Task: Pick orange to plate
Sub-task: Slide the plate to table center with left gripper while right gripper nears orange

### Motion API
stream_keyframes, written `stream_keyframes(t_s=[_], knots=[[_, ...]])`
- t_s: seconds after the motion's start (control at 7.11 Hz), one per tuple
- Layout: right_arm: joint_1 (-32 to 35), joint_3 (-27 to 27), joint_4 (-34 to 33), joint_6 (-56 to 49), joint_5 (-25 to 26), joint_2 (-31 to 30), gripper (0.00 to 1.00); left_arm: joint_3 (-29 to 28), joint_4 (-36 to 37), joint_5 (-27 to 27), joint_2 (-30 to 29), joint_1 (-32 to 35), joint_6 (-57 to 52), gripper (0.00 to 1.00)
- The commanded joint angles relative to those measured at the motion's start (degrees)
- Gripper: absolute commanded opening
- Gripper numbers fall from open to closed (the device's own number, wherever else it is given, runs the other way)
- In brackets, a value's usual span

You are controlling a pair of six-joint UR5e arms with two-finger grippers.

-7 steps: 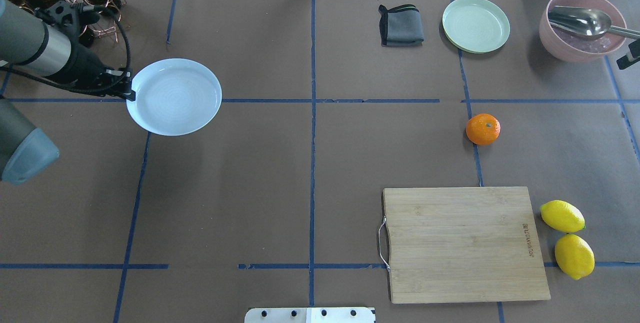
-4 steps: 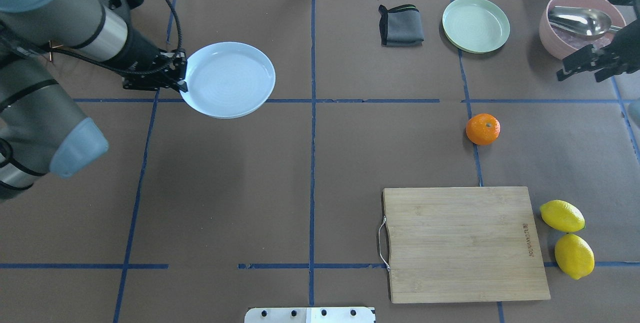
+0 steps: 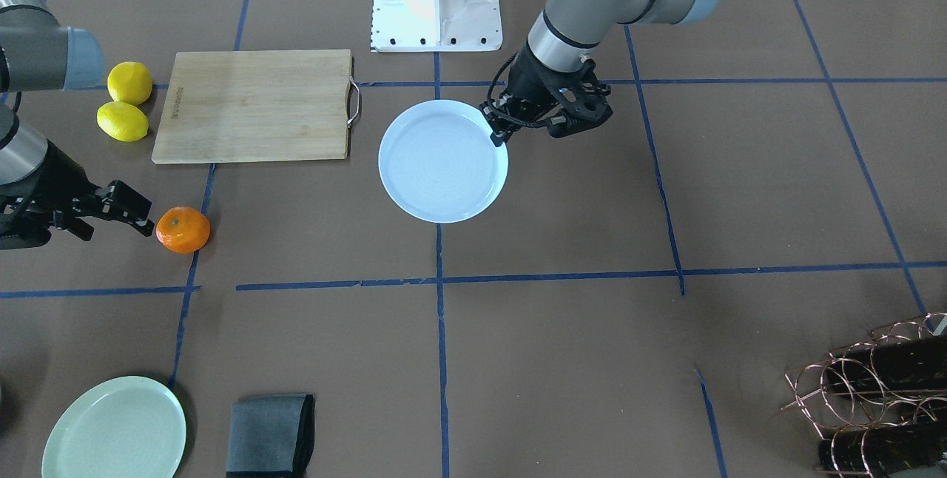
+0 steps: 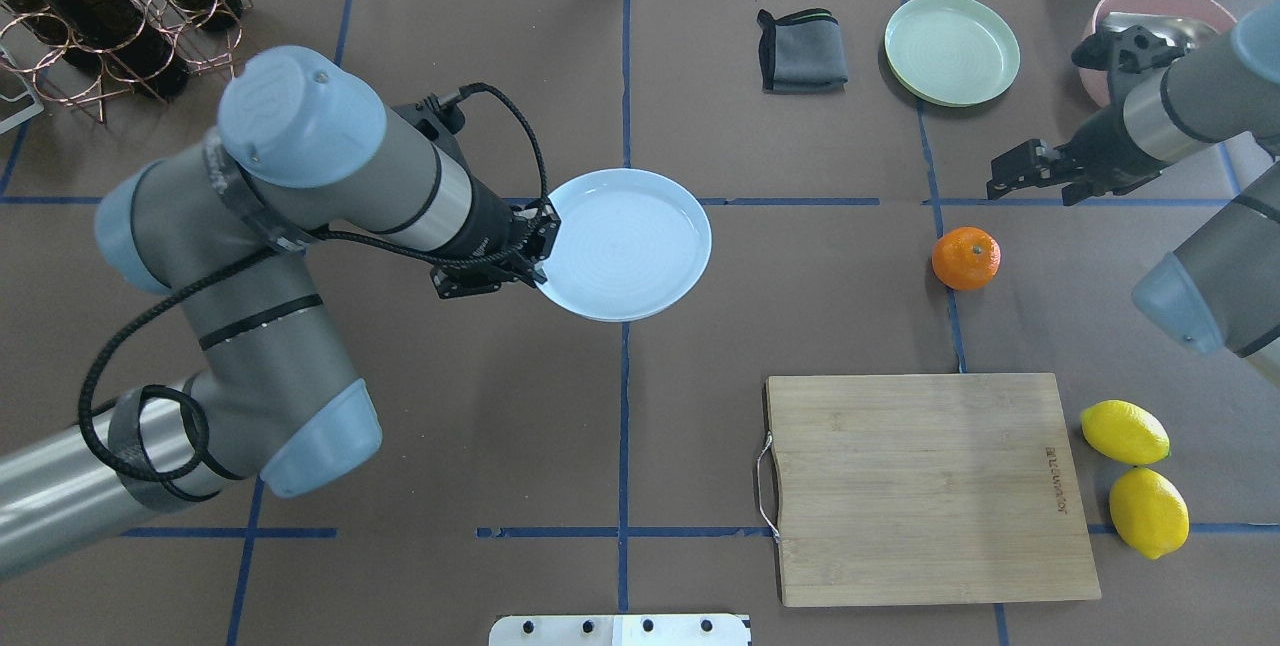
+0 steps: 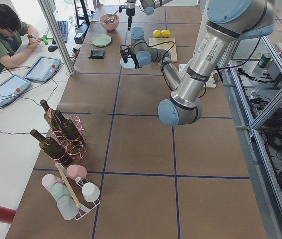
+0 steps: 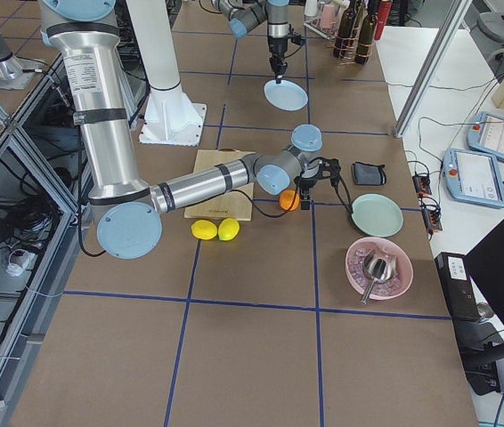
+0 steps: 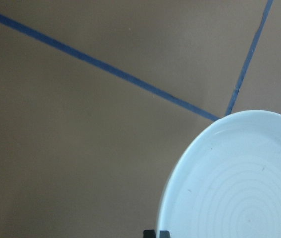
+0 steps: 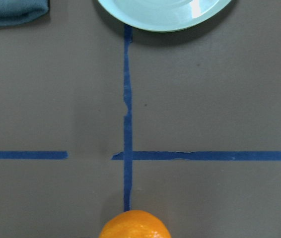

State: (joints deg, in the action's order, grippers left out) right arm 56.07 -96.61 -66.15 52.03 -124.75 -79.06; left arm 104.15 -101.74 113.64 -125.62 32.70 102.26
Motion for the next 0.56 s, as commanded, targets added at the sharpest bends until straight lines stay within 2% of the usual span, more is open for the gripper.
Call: stream_keyframes(t_s=[0.0,0.14,0.42], knots=[[-2.7,-0.3,0.0,1.7,2.0,1.5,1.00,-1.4,-0.2,-7.8,-3.9,-7.7,8.1,0.00],[-3.1,-0.3,-0.2,1.7,2.1,1.9,1.00,-3.9,-0.2,-10.9,-6.5,-10.2,10.0,0.00],[-3.3,-0.3,-0.2,1.7,3.0,1.9,1.00,-6.2,-1.3,-11.2,-5.0,-10.4,9.4,0.00]])
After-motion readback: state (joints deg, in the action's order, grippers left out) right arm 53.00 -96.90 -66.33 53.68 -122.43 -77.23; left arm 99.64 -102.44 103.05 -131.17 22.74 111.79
